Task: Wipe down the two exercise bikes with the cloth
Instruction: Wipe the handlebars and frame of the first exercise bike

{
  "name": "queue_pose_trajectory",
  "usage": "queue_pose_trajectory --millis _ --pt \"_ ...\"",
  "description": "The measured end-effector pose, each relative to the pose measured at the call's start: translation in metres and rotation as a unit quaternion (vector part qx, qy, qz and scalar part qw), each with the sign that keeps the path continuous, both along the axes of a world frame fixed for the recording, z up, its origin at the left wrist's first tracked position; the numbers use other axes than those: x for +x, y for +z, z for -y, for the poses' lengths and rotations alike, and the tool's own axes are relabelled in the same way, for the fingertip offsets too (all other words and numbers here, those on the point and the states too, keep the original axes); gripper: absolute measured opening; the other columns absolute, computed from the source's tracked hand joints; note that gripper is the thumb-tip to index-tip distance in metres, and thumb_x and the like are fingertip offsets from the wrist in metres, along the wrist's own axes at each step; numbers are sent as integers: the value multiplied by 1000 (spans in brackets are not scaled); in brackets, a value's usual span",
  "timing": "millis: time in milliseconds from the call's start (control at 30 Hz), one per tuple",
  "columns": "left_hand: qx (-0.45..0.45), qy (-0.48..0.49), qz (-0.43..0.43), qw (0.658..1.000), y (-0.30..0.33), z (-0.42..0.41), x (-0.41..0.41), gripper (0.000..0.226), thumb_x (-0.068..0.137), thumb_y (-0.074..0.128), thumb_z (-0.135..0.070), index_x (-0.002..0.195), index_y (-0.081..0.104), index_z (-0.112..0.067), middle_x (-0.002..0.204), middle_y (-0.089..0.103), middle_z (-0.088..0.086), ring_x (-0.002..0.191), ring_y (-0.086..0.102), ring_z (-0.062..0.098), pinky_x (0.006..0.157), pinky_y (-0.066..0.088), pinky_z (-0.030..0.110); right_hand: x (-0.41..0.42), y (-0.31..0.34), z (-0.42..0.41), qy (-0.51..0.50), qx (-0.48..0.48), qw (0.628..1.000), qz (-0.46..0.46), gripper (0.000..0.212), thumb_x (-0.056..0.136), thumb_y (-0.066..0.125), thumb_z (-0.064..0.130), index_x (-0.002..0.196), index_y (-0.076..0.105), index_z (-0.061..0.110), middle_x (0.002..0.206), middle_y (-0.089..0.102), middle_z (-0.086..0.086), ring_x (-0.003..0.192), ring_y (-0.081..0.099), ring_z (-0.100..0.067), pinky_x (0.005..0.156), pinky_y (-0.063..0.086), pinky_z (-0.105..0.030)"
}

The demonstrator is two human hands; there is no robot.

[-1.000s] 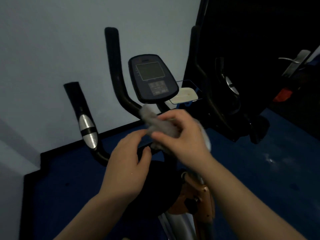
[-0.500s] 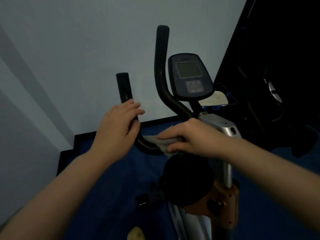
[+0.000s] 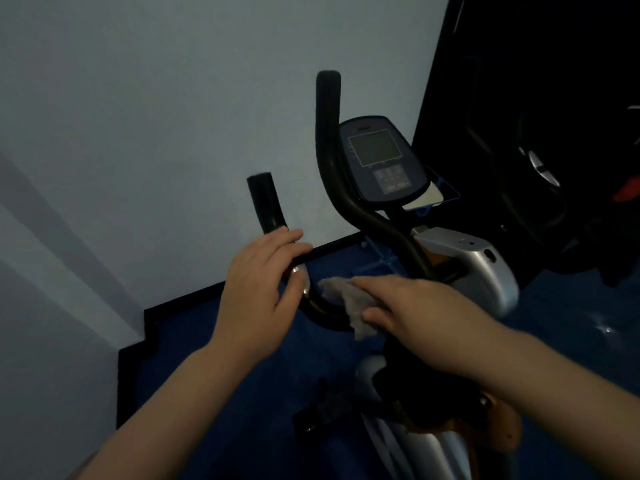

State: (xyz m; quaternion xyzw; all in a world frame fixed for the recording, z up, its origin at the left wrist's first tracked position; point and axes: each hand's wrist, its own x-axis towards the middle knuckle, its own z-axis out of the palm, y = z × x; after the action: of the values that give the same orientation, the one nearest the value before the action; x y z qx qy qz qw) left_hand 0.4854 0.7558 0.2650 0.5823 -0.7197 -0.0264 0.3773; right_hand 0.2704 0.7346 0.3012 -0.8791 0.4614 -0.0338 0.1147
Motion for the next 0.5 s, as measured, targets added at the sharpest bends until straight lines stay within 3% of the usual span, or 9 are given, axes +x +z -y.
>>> queue_pose_trajectory --millis 100,167,233,300,400,433,467,500 --pt "-23 -39 -30 999 14 10 19 31 90 51 -17 119 62 -18 133 55 -7 122 48 7 107 28 20 52 -13 -22 -77 -84 993 15 19 98 41 32 115 47 24 115 60 4 97 58 -17 68 35 -26" --pt "-49 -62 -35 996 25 18 35 31 90 49 -18 119 63 -15 134 53 -6 124 46 8 108 27 19 82 -17 -31 -139 -87 984 72 15 99 42 29 112 49 27 108 61 8 86 54 -9 64 28 -20" --pt "-74 -83 -24 994 33 27 54 33 90 50 -15 121 62 -13 137 51 -3 130 43 11 111 28 24 87 -17 -39 -197 -81 968 134 27 100 39 31 125 48 33 115 59 18 97 55 -2 72 32 -12" --pt "-77 -98 -20 992 36 37 75 38 90 51 -11 127 59 -13 142 48 -2 134 40 12 114 27 27 89 -23 -55 -226 -99 961 126 41 95 53 19 136 48 26 124 59 15 113 58 -3 89 32 -6" --pt "-33 -122 -66 990 33 48 93 48 93 48 -15 140 46 -21 149 39 -10 139 31 1 115 21 17 117 -39 -75 -305 -156 920 189 60 70 79 2 127 60 8 126 63 -5 113 62 -18 83 56 -34" --pt "-16 -140 -84 986 32 51 93 50 94 47 -17 143 42 -25 151 36 -13 139 29 -2 114 19 13 130 -37 -74 -312 -145 914 217 61 75 76 6 133 55 12 134 57 -1 120 56 -13 93 52 -32" --pt "0 -160 -102 982 31 54 91 51 94 45 -18 144 38 -27 152 35 -13 139 28 -4 113 18 11 141 -32 -68 -317 -141 902 257 58 87 65 13 141 46 20 142 47 9 128 45 -2 104 39 -19" --pt "13 -177 -121 977 30 56 88 51 95 44 -18 144 35 -29 152 35 -12 139 28 -4 113 19 11 151 -27 -59 -318 -124 890 301 52 96 50 22 145 36 30 146 35 21 131 32 10 106 23 -3"
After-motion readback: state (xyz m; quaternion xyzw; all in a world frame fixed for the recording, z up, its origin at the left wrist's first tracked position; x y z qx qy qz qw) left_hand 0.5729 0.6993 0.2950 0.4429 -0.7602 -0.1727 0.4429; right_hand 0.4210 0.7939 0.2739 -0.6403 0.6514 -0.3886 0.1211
